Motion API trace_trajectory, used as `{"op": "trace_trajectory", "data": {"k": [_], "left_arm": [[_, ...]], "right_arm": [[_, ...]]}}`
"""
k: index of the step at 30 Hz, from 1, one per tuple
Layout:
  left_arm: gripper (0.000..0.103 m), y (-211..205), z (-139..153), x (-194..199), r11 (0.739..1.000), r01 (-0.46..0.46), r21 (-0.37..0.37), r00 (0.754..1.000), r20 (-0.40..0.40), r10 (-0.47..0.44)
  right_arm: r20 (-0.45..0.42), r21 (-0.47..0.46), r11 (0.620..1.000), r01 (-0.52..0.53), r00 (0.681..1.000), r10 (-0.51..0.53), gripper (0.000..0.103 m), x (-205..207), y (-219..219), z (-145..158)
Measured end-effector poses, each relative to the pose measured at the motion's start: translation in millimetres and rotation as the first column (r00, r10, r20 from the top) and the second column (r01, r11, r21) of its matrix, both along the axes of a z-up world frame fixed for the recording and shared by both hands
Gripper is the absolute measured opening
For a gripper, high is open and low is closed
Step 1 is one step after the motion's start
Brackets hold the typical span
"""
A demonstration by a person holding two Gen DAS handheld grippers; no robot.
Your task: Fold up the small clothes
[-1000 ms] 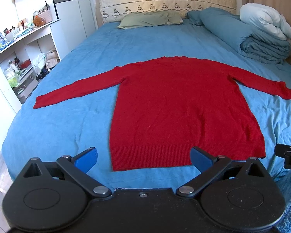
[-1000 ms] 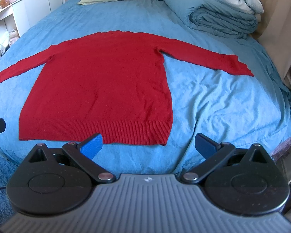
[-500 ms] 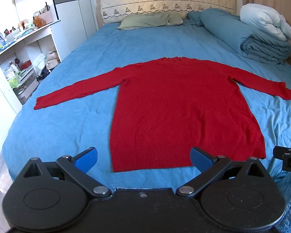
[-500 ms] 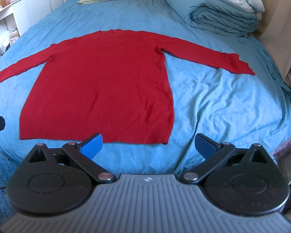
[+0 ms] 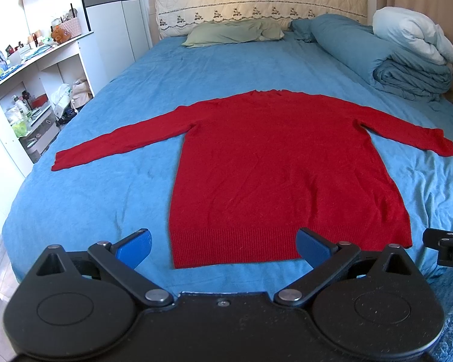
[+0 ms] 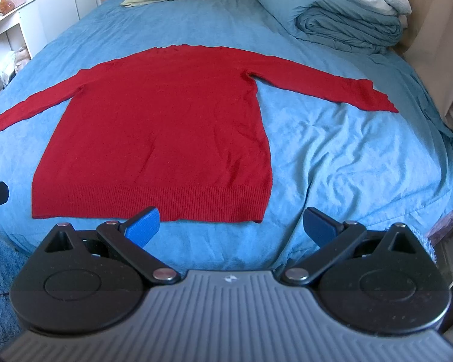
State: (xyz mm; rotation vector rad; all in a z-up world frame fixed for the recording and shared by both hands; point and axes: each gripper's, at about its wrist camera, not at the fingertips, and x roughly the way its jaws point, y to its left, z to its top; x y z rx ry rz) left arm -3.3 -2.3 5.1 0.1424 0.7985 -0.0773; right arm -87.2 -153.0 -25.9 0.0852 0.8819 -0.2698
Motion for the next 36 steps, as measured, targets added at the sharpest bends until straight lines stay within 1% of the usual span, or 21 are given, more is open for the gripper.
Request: {"op": "trace_trajectory", "data": {"k": [31,36], "left_arm": [[0.103,0.0,1.1,-0.7,1.000,-0.003,-0.002,1.000,0.002,0.003],[0.103,-0.3,8.9,3.3,1.000,0.007,-0.012,1.000,0.007,-0.007]], "right_arm": [[0.003,-0.001,1.000,0.000,1.000,0.000,0.103,-0.6,0.2,0.7],[0.026,-0.001,1.000,0.020,0.999,-0.020,0.103,0.0,-4.5,9.5]]}}
